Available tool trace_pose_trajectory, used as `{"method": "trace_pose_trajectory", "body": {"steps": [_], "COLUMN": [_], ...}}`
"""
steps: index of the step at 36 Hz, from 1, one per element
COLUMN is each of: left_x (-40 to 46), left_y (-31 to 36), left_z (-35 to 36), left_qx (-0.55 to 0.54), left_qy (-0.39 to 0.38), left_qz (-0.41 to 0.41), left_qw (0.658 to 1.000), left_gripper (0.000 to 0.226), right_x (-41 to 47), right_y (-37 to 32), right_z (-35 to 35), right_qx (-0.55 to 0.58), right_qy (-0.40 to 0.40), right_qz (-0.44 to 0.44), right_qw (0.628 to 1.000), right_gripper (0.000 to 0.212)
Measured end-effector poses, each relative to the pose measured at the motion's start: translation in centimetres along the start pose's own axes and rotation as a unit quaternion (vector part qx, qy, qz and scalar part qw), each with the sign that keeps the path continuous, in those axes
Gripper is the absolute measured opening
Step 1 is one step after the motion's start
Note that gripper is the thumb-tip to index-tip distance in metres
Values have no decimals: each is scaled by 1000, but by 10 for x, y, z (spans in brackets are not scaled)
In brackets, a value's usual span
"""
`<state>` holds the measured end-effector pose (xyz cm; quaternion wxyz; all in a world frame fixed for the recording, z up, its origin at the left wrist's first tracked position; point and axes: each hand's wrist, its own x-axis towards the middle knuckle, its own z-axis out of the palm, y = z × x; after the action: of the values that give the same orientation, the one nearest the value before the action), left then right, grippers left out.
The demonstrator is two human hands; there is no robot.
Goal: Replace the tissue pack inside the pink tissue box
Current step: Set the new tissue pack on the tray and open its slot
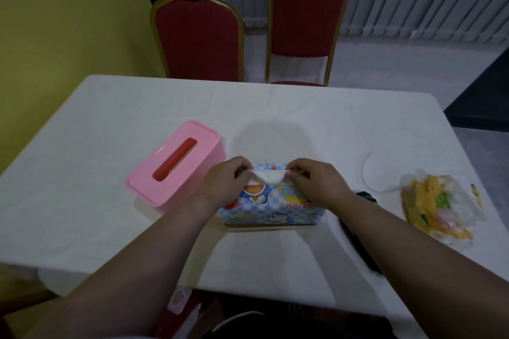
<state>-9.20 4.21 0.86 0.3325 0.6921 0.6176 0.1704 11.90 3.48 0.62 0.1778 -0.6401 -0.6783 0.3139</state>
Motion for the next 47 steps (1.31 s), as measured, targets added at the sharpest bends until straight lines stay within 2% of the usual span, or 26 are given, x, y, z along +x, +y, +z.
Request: {"method": "trace_pose_trajectory", "body": {"steps": [7, 12, 15, 18, 23, 25, 27, 31, 34, 36, 41, 45, 47], "left_x": [3, 0, -3, -6, -15, -17, -18, -15, -10, -7, 0, 5, 6], "left_y": [-1, 1, 0, 0, 0, -3, -7, -7, 1, 6, 12, 16, 17], "left_z": [2, 1, 1, 0, -3, -4, -4, 1, 8, 13, 15, 15, 17], "left_qx": [-17, -45, -64, -69, -74, -63, -35, 79, 88, 99, 113, 133, 128], "left_qy": [-6, -6, -3, 9, 43, 60, 78, 114, 66, 37, 20, 5, 9], "left_qz": [-21, -32, -34, -28, -19, -25, -14, 73, 109, 105, 52, 36, 22], "left_qw": [1000, 998, 997, 997, 996, 996, 996, 988, 988, 989, 992, 990, 991], "left_gripper": [9, 10, 9, 11, 18, 19, 18, 13, 22, 28, 27, 35, 30], "right_x": [-1, -5, -3, -3, -4, -4, -3, -1, -3, -4, -2, 1, 2], "right_y": [-8, -7, -5, -6, -7, -7, -6, -3, -7, -8, -6, -5, -5], "right_z": [-3, -8, -7, -4, 3, 4, 7, 9, 9, 8, 10, 13, 13], "right_qx": [0, 45, 6, -11, 6, 10, 26, 28, 26, 30, -32, -40, -31], "right_qy": [-33, -70, -55, -42, -3, 12, 31, 59, 40, 24, -3, 10, 16], "right_qz": [18, 0, 4, 8, 26, 31, 38, 38, 11, -5, -19, -12, -15], "right_qw": [999, 997, 998, 999, 1000, 999, 998, 997, 999, 999, 999, 999, 999], "right_gripper": [25, 20, 9, 18, 20, 25, 21, 20, 7, 10, 39, 27, 22]}}
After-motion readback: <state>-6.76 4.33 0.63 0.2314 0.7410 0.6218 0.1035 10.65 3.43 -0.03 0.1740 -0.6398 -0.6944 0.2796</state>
